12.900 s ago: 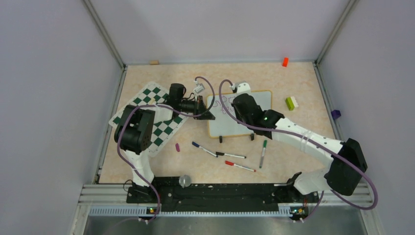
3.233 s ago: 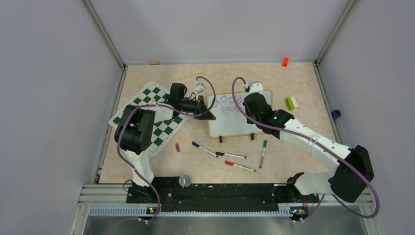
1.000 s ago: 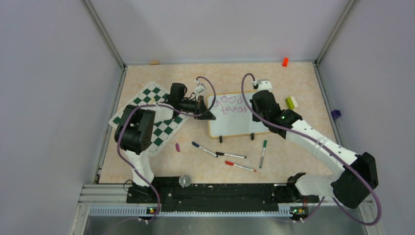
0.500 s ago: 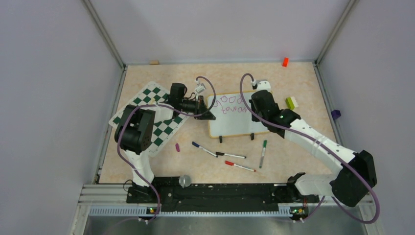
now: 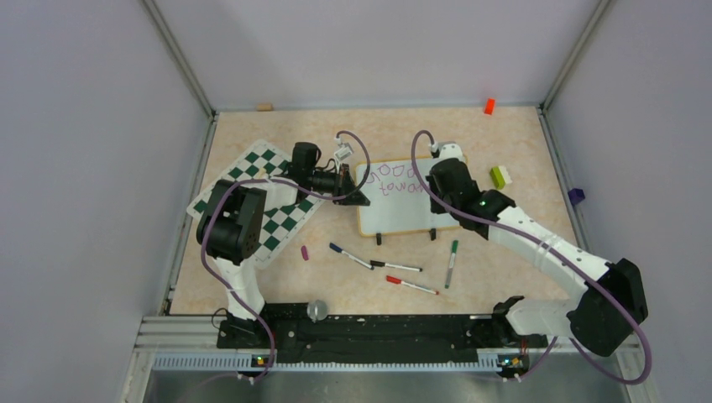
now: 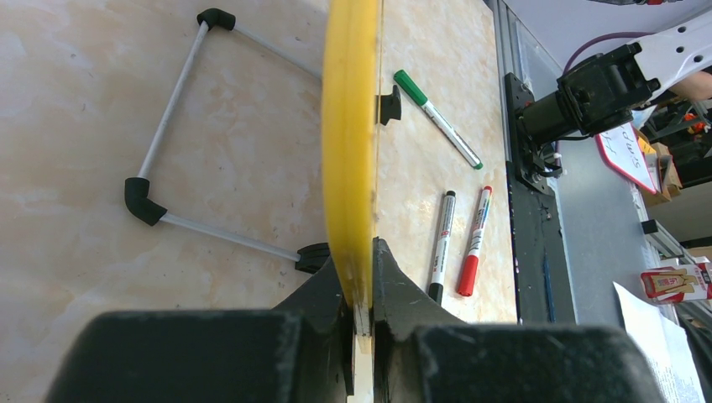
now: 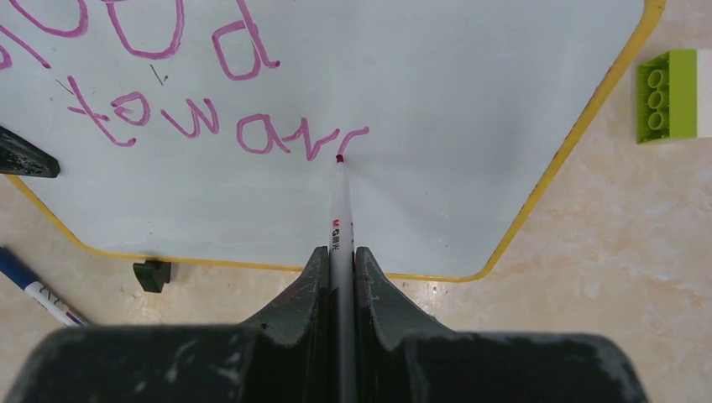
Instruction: Write a sentence on the whiteboard
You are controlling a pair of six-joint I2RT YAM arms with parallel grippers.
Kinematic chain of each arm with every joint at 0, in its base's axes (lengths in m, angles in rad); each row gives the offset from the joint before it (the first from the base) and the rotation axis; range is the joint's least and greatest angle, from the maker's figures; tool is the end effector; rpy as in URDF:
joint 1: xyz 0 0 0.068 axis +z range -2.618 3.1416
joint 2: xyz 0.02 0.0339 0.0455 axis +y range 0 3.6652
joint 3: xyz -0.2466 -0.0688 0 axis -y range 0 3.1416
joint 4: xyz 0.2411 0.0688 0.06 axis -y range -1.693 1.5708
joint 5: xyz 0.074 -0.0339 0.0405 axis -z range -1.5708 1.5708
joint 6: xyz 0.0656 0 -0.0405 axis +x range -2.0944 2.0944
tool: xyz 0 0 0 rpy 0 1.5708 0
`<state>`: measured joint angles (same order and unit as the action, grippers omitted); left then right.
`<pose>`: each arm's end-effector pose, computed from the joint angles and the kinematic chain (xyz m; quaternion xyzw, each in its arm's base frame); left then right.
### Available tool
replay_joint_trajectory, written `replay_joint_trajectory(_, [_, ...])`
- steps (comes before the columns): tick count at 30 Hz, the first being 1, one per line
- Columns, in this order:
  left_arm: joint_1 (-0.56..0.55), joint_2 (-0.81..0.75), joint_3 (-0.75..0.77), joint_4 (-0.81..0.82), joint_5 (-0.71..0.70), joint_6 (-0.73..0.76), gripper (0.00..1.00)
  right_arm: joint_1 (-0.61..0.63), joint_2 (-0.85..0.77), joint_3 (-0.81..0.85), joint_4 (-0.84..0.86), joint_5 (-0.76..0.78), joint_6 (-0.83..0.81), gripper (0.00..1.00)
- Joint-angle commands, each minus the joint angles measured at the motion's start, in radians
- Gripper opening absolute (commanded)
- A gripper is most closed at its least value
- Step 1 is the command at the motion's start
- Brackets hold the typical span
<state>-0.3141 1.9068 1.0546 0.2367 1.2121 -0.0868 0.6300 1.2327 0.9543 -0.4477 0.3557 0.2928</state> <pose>0.3466 -0.1772 0.1483 0.3429 0.6955 -0.5710 0.2695 0.2460 0.1511 0.2476 -0.0792 0.8972 0.0351 0.4331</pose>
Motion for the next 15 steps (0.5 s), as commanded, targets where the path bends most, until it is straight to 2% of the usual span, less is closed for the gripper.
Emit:
replay_joint_trajectory(1, [-0.014,0.012,-0.003,-0.027,-0.022,0.065,0.00,-0.013,-0.008,-0.013,-0.013,0.037,0.017,0.00])
replay_joint_trajectory(15, [-0.014,0.012,-0.002,-0.027,-0.023,0.064,0.00,-0.014,0.028,0.077,-0.003,0.120,0.005,0.00])
